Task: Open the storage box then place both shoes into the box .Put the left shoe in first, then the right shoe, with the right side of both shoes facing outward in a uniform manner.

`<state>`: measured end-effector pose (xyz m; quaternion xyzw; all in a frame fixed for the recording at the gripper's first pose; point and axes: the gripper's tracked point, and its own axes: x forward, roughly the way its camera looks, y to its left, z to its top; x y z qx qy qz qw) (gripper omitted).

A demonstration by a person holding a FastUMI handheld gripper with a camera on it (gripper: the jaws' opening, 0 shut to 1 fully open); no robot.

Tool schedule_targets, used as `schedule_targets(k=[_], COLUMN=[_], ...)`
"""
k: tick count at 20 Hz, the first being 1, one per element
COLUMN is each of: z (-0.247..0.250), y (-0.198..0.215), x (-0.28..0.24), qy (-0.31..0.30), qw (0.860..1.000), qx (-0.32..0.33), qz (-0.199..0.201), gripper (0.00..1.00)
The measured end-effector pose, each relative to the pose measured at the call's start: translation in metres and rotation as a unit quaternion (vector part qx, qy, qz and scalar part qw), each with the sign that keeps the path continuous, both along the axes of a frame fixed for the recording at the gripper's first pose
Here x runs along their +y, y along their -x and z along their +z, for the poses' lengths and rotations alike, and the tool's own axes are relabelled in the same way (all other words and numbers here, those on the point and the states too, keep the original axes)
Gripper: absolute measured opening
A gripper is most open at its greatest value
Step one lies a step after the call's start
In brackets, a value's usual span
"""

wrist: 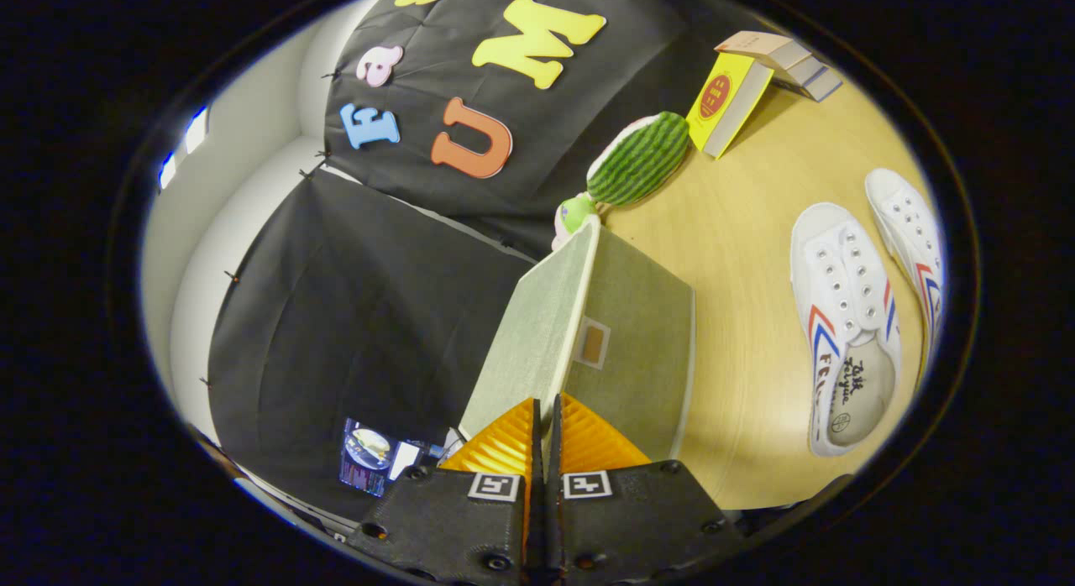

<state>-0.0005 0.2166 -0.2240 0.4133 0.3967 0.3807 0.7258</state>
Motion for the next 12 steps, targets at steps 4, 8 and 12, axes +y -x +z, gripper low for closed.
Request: schedule_targets(k=[4,8,12], z=[0.024,0.056,0.095], y=[-0.003,-0.001,-0.002], x=[0.007,0.027,0.056], qy=[-0.041,-0.04,-0.038], qw=[0.999,0.998,0.995], qx=[-0.001,-0.037,-0.073], qz=[0.005,0.024,0.047], gripper=[0.05,0.05,0.05])
